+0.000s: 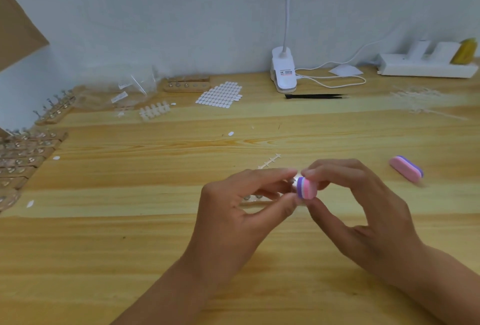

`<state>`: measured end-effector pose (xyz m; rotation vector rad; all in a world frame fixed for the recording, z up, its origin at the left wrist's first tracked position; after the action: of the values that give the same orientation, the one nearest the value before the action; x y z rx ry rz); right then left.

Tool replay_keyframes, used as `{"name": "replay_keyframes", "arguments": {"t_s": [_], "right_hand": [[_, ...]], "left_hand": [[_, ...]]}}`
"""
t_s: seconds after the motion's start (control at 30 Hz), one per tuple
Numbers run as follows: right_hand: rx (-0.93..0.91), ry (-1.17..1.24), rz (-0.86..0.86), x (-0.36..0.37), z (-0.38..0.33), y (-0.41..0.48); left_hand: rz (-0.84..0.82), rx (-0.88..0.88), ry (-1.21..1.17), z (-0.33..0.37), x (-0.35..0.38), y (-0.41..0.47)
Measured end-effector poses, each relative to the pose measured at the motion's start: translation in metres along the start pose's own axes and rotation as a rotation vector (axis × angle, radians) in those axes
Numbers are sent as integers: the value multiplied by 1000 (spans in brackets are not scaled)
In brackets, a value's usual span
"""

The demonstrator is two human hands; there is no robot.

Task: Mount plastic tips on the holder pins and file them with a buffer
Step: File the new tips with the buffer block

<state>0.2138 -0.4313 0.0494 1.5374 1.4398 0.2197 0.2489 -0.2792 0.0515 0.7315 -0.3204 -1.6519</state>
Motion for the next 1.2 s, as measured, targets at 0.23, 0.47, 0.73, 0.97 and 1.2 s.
{"name": "replay_keyframes", "arguments": {"t_s": [0.23, 0.47, 0.73, 0.97, 1.2], "right_hand": [[42, -21, 40, 0, 0, 3], [123, 30, 41, -2, 3, 4], [156, 17, 51, -6, 8, 4], [46, -73, 17, -3, 2, 4], [-54, -158, -40, 2, -2, 2]], "left_hand": [[-104, -73, -145, -8, 12, 0], [-96, -97, -184, -13, 16, -1], [-38, -53, 31, -10, 4, 1], [-8, -62, 89, -9, 2, 1], [-31, -4, 132, -1, 4, 2]]}}
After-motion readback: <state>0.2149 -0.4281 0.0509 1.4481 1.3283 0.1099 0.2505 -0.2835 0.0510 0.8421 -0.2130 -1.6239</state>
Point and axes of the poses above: each hand's wrist, its own y-axis towards the middle knuckle, its own x-axis out of the palm, z = x × y, the point moved 9 cm from there along y, towards the middle knuckle, and after that the axes turned 7 degrees about x, right-handed, at the moved point
